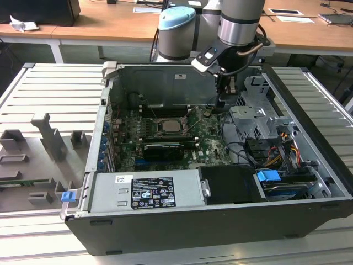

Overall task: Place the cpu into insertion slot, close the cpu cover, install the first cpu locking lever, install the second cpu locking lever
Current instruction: 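Close the cpu cover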

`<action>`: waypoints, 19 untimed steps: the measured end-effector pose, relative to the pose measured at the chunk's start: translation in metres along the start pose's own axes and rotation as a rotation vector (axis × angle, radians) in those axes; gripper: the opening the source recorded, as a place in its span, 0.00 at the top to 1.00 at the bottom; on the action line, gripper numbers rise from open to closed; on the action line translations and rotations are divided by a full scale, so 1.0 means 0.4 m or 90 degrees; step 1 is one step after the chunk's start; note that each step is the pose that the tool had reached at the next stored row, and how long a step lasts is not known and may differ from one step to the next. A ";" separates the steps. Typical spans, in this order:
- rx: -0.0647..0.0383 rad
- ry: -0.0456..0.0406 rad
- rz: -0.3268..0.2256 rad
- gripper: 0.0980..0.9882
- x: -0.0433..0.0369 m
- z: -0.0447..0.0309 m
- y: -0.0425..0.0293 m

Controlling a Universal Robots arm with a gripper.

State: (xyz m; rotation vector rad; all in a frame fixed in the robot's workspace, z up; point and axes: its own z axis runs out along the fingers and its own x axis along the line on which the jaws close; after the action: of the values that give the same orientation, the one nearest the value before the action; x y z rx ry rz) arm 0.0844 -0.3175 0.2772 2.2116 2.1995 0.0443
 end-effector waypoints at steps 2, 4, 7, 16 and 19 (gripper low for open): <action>0.000 0.0000 0.000 0.99 0.000 0.005 0.000; 0.000 -0.0001 0.000 0.99 -0.001 0.009 -0.002; 0.000 -0.0001 0.000 0.99 -0.003 0.017 -0.005; -0.014 0.0017 -0.002 0.99 -0.006 0.039 -0.074; -0.012 0.0017 -0.006 0.99 -0.006 0.052 -0.092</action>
State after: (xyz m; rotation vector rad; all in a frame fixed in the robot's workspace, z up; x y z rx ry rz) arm 0.0484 -0.3195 0.2553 2.1934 2.2007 0.0676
